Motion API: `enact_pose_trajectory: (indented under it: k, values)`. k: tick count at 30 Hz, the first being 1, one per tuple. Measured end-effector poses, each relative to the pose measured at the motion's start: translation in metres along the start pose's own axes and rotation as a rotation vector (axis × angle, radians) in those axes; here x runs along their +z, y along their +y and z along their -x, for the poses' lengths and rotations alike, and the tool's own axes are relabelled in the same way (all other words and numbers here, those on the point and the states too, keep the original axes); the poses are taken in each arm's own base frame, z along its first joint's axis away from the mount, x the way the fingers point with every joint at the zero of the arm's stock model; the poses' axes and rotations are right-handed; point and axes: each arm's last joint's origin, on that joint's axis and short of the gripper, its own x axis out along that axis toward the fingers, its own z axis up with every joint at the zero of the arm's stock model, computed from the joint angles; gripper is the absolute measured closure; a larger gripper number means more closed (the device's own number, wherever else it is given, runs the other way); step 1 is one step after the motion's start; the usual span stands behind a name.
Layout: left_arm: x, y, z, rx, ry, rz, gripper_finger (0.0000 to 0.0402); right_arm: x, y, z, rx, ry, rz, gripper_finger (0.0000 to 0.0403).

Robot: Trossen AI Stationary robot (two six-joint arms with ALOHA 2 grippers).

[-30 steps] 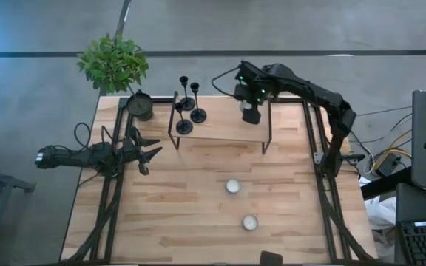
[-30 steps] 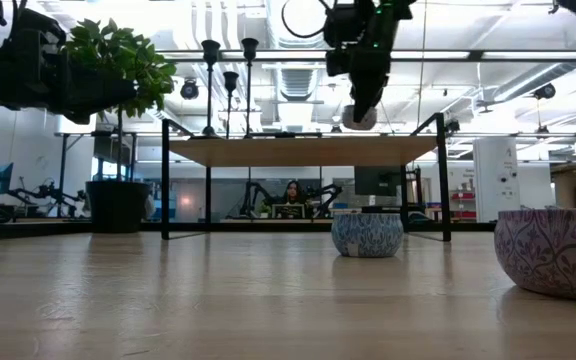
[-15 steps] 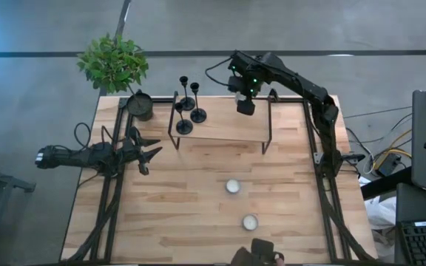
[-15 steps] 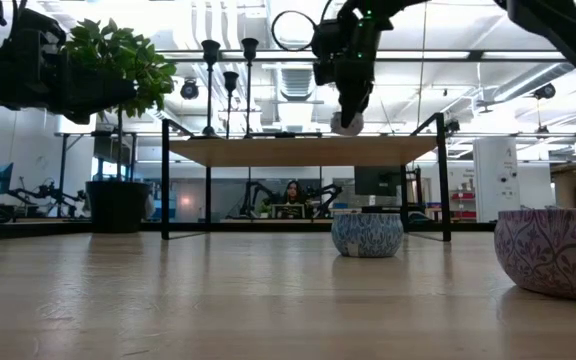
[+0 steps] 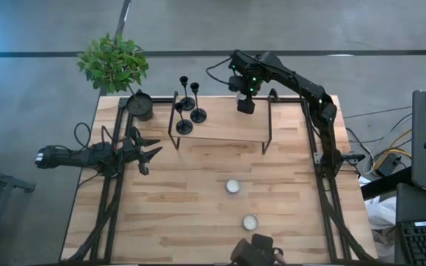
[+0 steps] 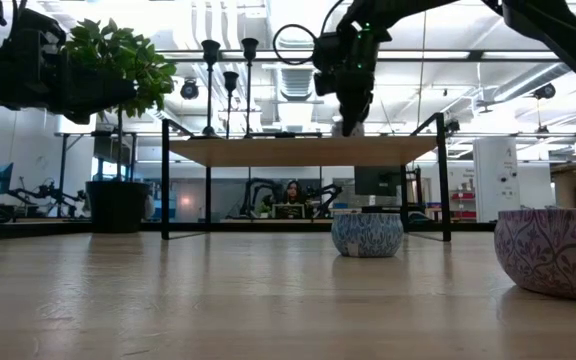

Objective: Pick & Place candle stick holders
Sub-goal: Put the red patterned scented candle on the shelf

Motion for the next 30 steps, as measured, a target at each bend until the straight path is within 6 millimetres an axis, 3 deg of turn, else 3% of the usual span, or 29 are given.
enact_pose_trajectory:
  k: [30]
  values:
    - [0.000, 0.000, 0.000, 0.000, 0.000, 0.000, 0.0259, -0.001, -0.004, -0.018, 0.068, -0.023, -0.006, 0.0103]
